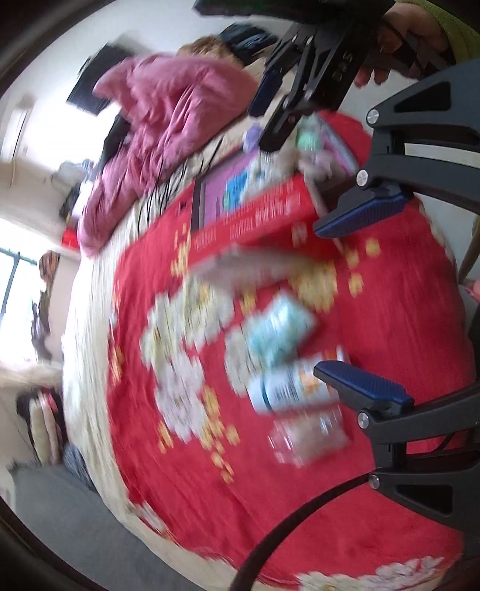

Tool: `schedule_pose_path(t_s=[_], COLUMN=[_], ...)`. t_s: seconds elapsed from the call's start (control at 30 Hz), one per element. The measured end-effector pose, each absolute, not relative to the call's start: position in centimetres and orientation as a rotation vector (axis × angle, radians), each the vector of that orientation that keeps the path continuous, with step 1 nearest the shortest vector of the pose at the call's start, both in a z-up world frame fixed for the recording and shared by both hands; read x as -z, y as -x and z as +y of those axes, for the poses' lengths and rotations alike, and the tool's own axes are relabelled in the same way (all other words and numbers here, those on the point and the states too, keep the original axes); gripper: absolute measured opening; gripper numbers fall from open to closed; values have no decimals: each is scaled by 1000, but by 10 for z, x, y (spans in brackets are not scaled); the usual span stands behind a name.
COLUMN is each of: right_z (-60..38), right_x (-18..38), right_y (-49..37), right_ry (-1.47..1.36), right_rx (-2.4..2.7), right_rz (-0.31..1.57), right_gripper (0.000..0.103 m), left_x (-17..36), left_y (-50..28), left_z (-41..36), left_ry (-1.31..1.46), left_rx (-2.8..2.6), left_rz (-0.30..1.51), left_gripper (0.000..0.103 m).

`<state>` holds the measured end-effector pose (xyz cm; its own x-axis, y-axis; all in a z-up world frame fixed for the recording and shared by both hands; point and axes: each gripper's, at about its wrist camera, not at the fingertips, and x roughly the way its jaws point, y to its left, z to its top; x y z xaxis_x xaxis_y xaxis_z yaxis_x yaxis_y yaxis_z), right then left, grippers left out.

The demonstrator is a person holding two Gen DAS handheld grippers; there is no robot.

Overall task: Organize soft objects
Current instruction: 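Withdraw both open tools from the tray toward the remaining items, then grasp clear plastic bag with left tool while right grasps green tissue packet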

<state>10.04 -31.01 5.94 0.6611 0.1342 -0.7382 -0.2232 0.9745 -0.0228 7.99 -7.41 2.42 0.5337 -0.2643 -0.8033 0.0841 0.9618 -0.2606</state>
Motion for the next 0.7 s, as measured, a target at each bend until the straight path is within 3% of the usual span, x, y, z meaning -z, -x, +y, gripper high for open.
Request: schedule_pose_path(t_s=[0.33,0.7], right_z=[-212,-148], right_x=[-27,33], right_y=[-122,-160], right_ry=[346,626], right_rx=[-382,-488], right_rz=[889,1037], right_gripper=[78,78], left_x=[30,64], left_y=[-90,-117], left_z=[24,43], left_ry=[363,437], left_rx=[49,59], left_rz=[1085,1149], left_gripper=[68,68])
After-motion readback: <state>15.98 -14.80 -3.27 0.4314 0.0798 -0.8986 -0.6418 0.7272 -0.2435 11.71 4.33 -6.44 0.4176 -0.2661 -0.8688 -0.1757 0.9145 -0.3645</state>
